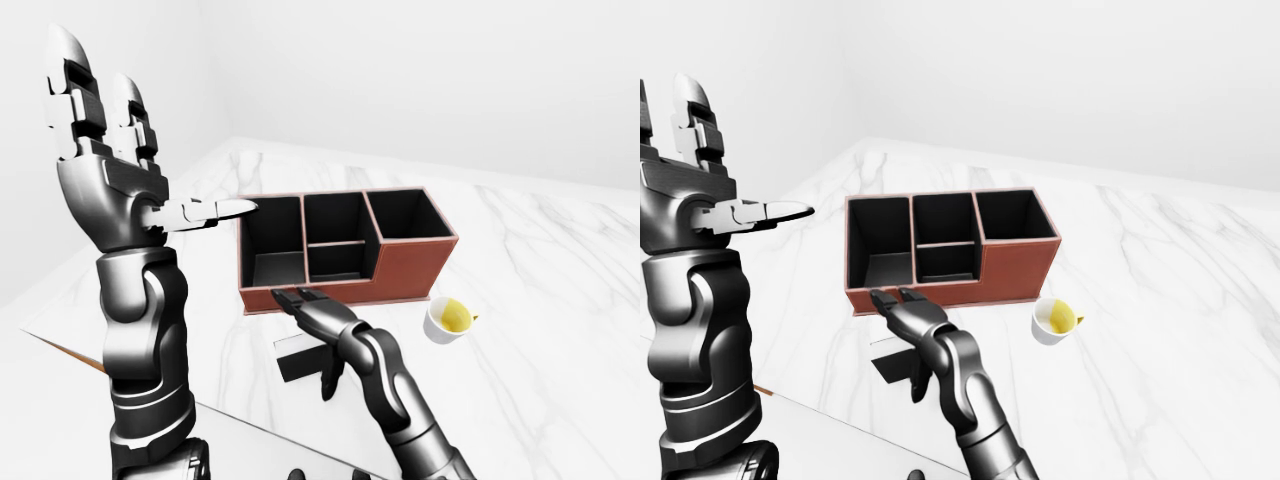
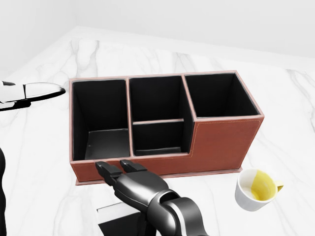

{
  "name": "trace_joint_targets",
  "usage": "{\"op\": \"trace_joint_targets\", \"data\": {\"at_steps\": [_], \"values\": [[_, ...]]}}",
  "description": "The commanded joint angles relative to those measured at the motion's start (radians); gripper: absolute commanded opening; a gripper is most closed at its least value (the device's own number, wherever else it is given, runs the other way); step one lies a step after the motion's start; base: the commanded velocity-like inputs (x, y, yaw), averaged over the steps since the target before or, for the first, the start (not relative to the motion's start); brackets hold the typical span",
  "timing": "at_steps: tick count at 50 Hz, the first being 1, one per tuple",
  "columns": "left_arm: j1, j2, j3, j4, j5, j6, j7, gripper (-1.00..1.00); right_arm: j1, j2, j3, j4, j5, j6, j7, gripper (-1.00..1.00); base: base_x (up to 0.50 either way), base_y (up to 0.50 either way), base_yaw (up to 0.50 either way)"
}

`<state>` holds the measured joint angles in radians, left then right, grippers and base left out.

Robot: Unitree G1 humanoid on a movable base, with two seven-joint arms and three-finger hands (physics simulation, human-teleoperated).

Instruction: Pick up the book and place it in the front compartment of the caddy.

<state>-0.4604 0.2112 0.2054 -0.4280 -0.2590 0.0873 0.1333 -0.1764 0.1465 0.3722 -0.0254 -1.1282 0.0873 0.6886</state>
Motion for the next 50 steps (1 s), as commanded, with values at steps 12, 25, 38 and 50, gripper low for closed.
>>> {"op": "trace_joint_targets", "data": {"at_steps": [12,25,38,50], "values": [[-0.001,0.002,0.001,0.002,-0.003,0.0,0.001,1.0,0.003,0.003,0.002,0.131,-0.054,0.0,-0.017,1.0,0.0,0.0,0.0],[-0.004,0.001,0.0,0.011,0.0,0.0,-0.001,1.0,-0.001,0.006,-0.005,0.17,-0.041,0.0,-0.022,1.0,0.0,0.0,0.0],[-0.001,0.001,0.0,0.004,0.0,0.0,0.0,1.0,-0.002,0.008,-0.004,0.188,-0.034,0.0,-0.025,1.0,0.0,0.0,0.0],[0.002,0.0,0.0,-0.006,-0.001,0.0,0.0,1.0,0.0,0.008,-0.002,0.178,-0.031,0.0,-0.028,-1.0,0.0,0.0,0.0]]}}
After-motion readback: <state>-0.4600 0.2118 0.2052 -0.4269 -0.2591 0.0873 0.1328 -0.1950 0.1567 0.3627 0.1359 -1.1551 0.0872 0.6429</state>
